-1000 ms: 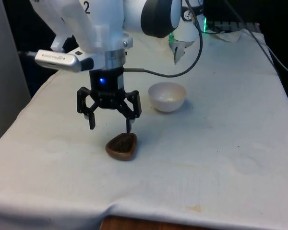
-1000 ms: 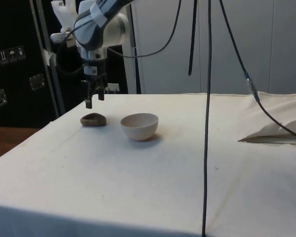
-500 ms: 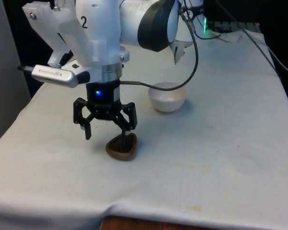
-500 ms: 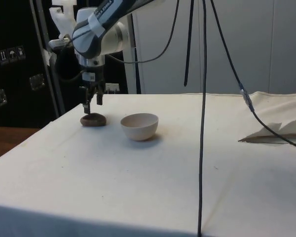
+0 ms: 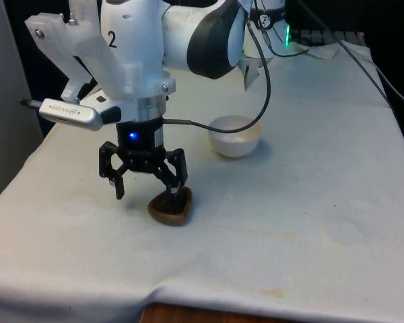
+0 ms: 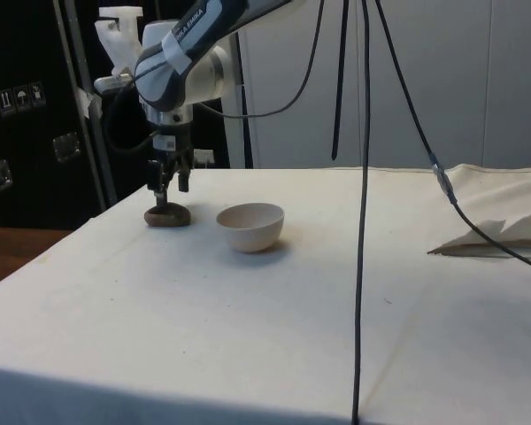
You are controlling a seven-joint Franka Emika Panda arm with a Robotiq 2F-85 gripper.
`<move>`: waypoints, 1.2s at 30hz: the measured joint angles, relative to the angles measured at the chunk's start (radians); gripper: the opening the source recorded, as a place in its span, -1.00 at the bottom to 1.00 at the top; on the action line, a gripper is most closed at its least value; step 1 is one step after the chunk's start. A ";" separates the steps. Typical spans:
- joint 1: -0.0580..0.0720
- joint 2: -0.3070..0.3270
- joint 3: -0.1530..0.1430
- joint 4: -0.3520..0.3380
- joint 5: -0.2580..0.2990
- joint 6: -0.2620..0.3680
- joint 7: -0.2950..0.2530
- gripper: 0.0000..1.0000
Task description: Pour the coffee beans from the cup into the bowl.
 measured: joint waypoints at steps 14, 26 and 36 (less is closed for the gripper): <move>-0.003 0.013 -0.008 0.009 0.000 0.000 -0.001 0.89; -0.003 0.015 -0.011 0.009 0.000 0.000 -0.002 -0.62; -0.003 0.015 -0.012 0.009 0.000 0.000 -0.002 -0.95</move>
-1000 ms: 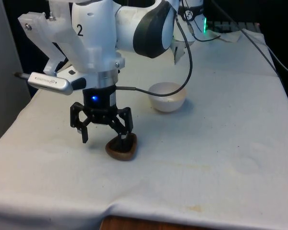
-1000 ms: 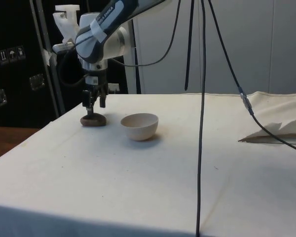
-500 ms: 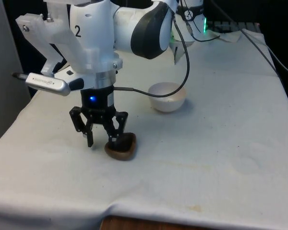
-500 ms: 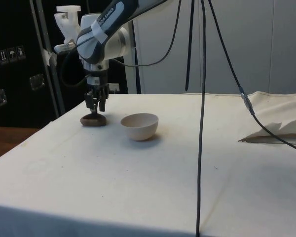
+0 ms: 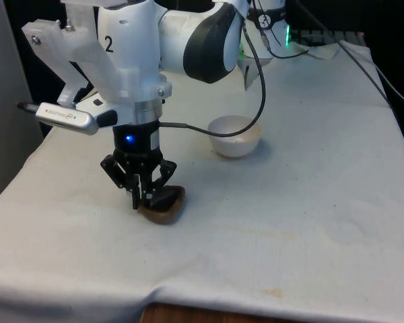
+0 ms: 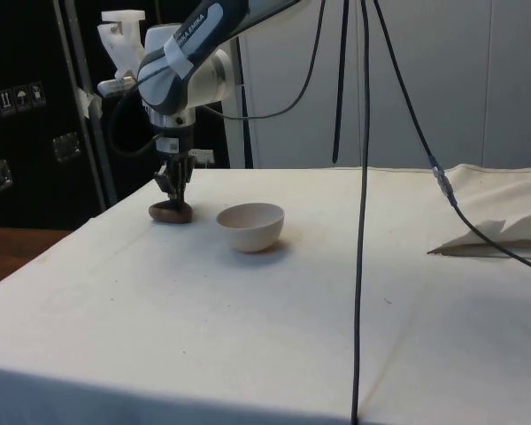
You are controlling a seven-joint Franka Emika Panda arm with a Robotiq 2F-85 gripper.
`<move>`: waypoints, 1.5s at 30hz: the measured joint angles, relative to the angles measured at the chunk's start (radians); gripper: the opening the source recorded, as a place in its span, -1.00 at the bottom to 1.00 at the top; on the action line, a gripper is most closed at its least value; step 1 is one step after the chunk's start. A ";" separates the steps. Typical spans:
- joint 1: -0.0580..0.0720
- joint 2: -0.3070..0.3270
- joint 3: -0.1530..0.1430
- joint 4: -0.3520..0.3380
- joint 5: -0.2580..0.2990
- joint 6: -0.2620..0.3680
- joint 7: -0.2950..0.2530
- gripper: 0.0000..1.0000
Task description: Pour the coffee beans from the cup into the bowl.
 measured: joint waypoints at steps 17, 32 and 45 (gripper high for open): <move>0.002 0.001 0.000 0.000 0.000 0.002 0.000 -0.95; 0.012 -0.058 -0.013 -0.051 0.000 0.000 0.000 -0.95; 0.025 -0.145 -0.029 -0.147 -0.002 0.001 0.000 -0.95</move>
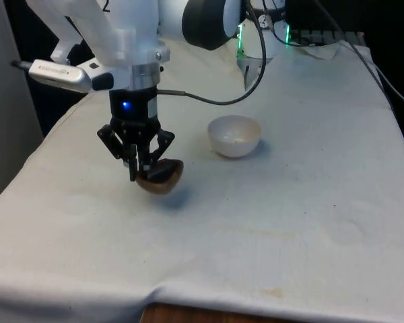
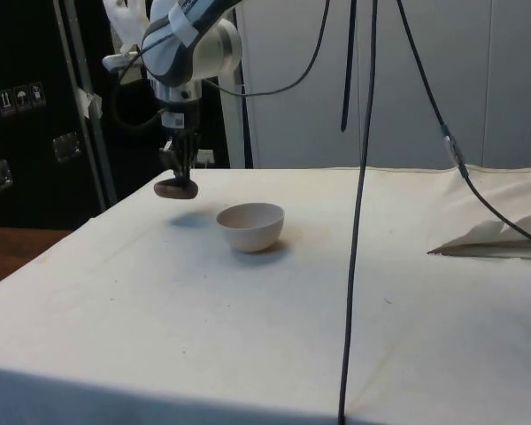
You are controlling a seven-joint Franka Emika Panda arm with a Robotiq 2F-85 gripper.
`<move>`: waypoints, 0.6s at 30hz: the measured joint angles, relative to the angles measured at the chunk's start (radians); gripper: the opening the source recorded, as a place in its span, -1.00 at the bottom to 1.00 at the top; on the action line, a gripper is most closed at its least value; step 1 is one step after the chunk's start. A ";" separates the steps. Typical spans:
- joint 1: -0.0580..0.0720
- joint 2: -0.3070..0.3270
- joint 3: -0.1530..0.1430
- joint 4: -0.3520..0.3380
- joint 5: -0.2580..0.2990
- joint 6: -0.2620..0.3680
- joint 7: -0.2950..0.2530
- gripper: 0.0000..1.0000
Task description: Pour the coffee beans from the cup into the bowl.
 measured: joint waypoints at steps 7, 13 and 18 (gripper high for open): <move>0.008 -0.048 -0.010 -0.055 -0.003 0.002 0.000 -0.95; 0.015 -0.092 -0.019 -0.106 -0.006 0.005 0.000 -0.95; 0.020 -0.124 -0.026 -0.138 -0.008 0.005 0.000 -0.95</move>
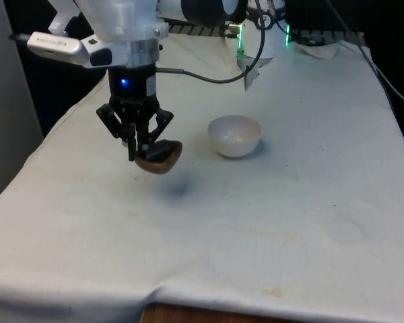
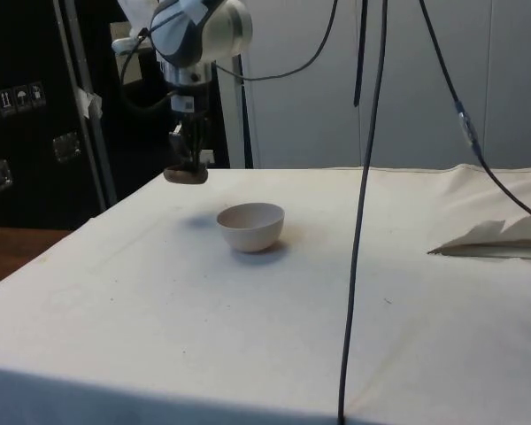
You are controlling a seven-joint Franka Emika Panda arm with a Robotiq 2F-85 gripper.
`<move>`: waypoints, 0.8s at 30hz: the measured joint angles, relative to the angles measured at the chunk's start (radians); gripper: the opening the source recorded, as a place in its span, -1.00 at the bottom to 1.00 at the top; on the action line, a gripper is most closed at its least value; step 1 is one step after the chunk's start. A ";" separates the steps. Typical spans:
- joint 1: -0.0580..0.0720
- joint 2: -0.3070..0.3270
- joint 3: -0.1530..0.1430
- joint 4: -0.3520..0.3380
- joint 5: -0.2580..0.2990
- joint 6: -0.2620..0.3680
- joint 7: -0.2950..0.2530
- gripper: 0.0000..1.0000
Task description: Pour the coffee beans from the cup into the bowl.
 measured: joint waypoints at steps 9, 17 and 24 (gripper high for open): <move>0.005 -0.063 -0.005 -0.064 -0.004 -0.001 0.000 -0.95; 0.012 -0.136 -0.012 -0.142 -0.014 -0.001 0.001 -0.95; 0.016 -0.186 -0.013 -0.195 -0.024 0.001 0.004 -0.95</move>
